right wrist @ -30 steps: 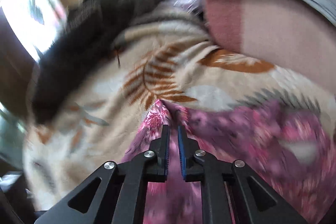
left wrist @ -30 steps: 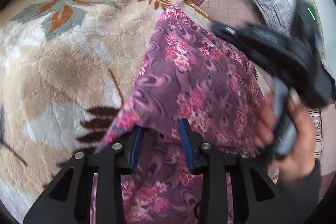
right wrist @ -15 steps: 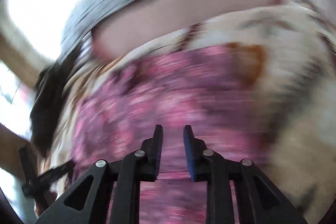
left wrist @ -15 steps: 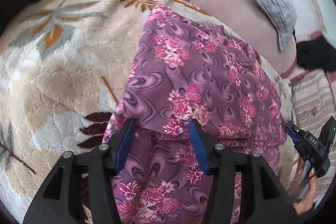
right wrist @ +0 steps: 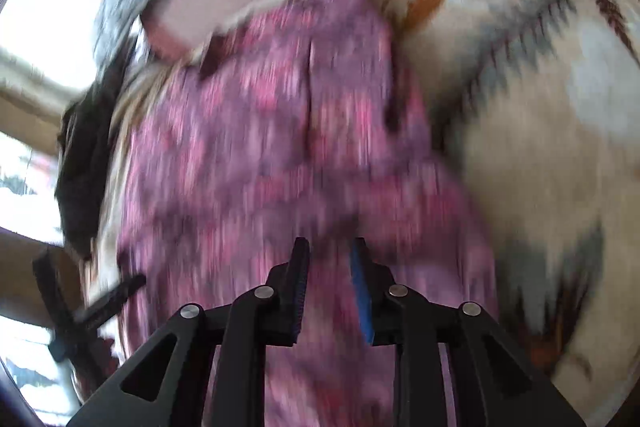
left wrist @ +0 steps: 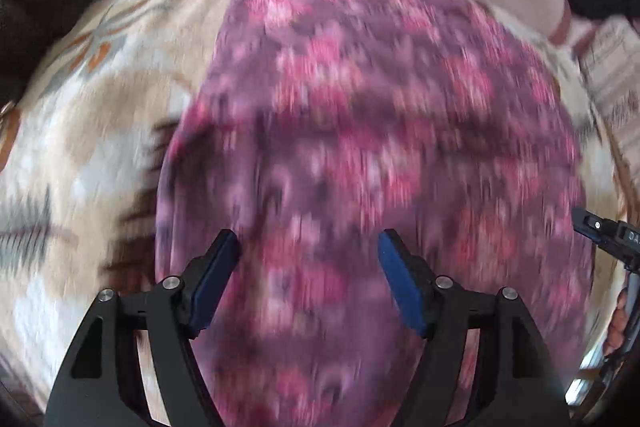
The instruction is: Fold small clothes
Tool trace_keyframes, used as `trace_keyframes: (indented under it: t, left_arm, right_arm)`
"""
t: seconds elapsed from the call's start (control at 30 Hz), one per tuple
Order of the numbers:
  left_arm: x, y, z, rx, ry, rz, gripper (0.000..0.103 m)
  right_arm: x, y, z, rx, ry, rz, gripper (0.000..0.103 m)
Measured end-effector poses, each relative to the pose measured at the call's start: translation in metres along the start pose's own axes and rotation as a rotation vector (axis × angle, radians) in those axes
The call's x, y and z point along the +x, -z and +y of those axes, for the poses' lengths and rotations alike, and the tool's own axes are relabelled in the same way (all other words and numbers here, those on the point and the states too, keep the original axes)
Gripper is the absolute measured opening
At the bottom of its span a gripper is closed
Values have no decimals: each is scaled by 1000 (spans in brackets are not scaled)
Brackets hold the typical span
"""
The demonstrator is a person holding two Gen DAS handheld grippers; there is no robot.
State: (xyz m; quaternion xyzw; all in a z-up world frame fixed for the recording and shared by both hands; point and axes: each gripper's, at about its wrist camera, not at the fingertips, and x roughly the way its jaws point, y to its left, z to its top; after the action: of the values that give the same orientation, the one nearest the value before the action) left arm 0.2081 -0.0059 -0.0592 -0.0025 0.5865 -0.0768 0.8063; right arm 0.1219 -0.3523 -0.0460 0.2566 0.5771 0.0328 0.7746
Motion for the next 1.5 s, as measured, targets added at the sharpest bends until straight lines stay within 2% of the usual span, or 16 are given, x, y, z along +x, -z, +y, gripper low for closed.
trace_keyframes:
  t: [0.1, 0.2, 0.27, 0.43, 0.53, 0.63, 0.7, 0.8, 0.9, 1.1, 1.2, 1.33, 1.4, 1.43, 1.47, 1.5]
  left_arm:
    - [-17, 29, 12, -7, 2, 31, 72]
    - [-39, 54, 38, -44, 36, 55, 72]
    - [-55, 70, 58, -72, 16, 56, 72]
    - [-79, 124, 93, -116, 26, 93, 72]
    - [-76, 157, 96, -139, 106, 152, 72]
    - [-68, 187, 85, -151, 212, 209, 72]
    - [-59, 198, 76, -156, 241, 239, 72]
    - [-59, 200, 69, -142, 218, 238, 72]
    - [-60, 199, 67, -159, 232, 239, 72]
    - [-58, 201, 66, -160, 229, 246, 75]
    - [-56, 204, 57, -139, 237, 262, 75]
    - [-54, 205, 49, -124, 239, 276, 75]
    - [-55, 204, 48, -129, 236, 272, 59]
    - [-56, 204, 49, -127, 220, 275, 35]
    - [-56, 204, 49, -121, 202, 282, 16]
    - [-57, 204, 51, -125, 207, 286, 9]
  right_arm:
    - [-15, 40, -10, -26, -8, 31, 28]
    - [-34, 75, -24, -10, -30, 14, 28]
    - [-51, 95, -34, -5, -30, -13, 28]
    - [-90, 135, -60, -17, 63, -90, 36]
    - [-101, 154, -78, 2, 90, -112, 38]
    - [-102, 167, -98, 60, 53, -111, 39]
    - [-97, 175, -103, 84, 20, -101, 39]
    - [-89, 185, -107, 126, -96, -83, 39]
    - [-88, 193, -107, 148, -220, -102, 39]
    - [-98, 201, -118, 235, -337, -198, 44]
    - [-99, 197, -114, 209, -352, -218, 52]
    - [-80, 195, -99, 121, -273, -133, 52]
    - [-66, 196, -91, 78, -273, -58, 51]
    - [-61, 198, -86, 50, -257, -24, 48]
    - [-58, 200, -82, 22, -252, -5, 29]
    - [-56, 202, -75, -27, -249, 15, 9]
